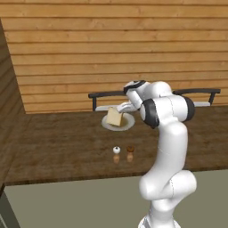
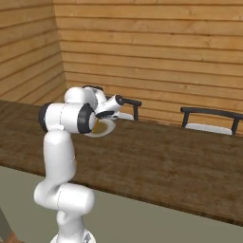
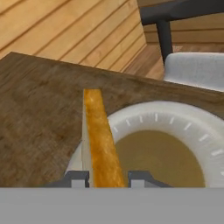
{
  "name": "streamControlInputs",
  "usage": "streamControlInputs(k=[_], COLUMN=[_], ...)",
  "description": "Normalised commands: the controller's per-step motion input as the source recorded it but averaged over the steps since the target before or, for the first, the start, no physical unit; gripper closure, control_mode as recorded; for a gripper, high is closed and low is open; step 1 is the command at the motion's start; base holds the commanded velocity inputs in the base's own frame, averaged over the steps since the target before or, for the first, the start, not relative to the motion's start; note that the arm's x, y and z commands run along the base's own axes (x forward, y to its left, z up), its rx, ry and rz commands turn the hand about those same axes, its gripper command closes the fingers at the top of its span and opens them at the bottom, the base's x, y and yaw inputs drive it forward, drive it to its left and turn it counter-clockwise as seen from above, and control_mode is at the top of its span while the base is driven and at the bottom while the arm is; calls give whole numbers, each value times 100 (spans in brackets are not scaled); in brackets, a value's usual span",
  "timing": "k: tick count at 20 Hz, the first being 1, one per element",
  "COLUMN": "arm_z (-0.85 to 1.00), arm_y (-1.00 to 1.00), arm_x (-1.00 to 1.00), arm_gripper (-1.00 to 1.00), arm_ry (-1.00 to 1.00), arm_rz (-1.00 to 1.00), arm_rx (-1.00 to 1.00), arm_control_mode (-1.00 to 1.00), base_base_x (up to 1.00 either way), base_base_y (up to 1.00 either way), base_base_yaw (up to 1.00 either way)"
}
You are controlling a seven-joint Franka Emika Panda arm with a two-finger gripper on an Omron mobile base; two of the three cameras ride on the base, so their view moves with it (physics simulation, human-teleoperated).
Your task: Start the toaster. Once the lever pops up, take the bread to the plate on the dining counter.
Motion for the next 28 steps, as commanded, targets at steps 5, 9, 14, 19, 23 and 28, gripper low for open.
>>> streamControlInputs(k=[5,9,14,19,23,28], arm_z=[-30,-3,0,14,65,80], arm_y=[0,-14,-27,-13,0,0], arm_x=[0,2,0,0,-20,-80], arm_gripper=[-100,-100,-100,-100,-100,-100], arm_ry=[0,0,0,-7,-5,-1], arm_rz=[0,0,0,0,0,-4], arm_rx=[-4,-13,-25,-25,-20,-12], arm_control_mode=[-100,-100,-100,-100,-100,-100], base_base_x=[0,0,0,0,0,0], base_base_y=[0,0,0,0,0,0], base_base_yaw=[0,0,0,0,0,0])
